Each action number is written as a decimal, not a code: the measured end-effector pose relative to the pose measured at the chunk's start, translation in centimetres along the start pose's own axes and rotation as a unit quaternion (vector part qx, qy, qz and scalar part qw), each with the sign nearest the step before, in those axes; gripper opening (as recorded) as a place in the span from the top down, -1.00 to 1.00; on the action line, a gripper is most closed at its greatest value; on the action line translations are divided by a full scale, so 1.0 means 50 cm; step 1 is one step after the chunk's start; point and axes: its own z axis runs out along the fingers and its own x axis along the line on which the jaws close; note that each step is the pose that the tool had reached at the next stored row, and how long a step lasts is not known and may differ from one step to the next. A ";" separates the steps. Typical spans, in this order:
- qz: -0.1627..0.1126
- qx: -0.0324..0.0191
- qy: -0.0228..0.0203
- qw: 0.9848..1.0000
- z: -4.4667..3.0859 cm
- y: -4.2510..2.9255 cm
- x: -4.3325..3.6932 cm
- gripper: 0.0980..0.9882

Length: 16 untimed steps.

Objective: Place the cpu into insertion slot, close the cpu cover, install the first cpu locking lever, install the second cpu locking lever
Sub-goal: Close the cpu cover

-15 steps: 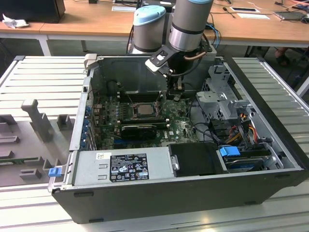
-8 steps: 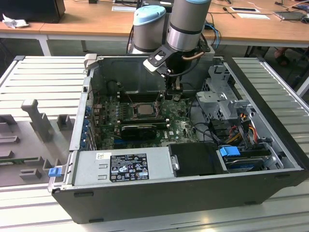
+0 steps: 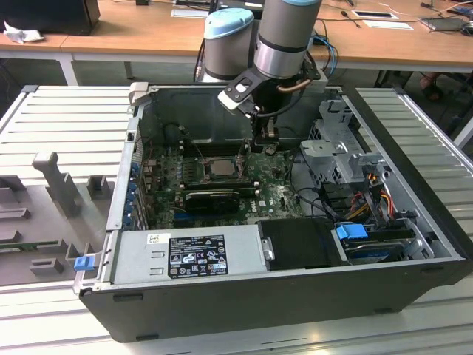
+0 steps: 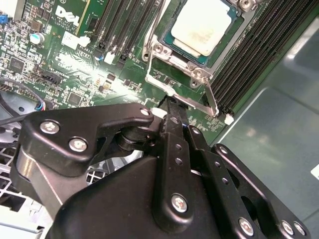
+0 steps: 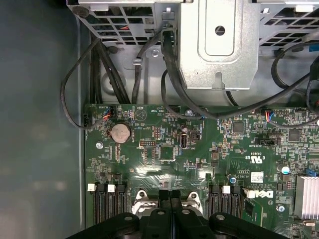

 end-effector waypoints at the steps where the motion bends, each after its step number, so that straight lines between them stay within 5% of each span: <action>1: 0.000 0.000 0.000 1.000 0.000 0.000 0.000 0.98; 16: 0.000 0.000 0.000 1.000 0.000 -0.007 0.000 0.98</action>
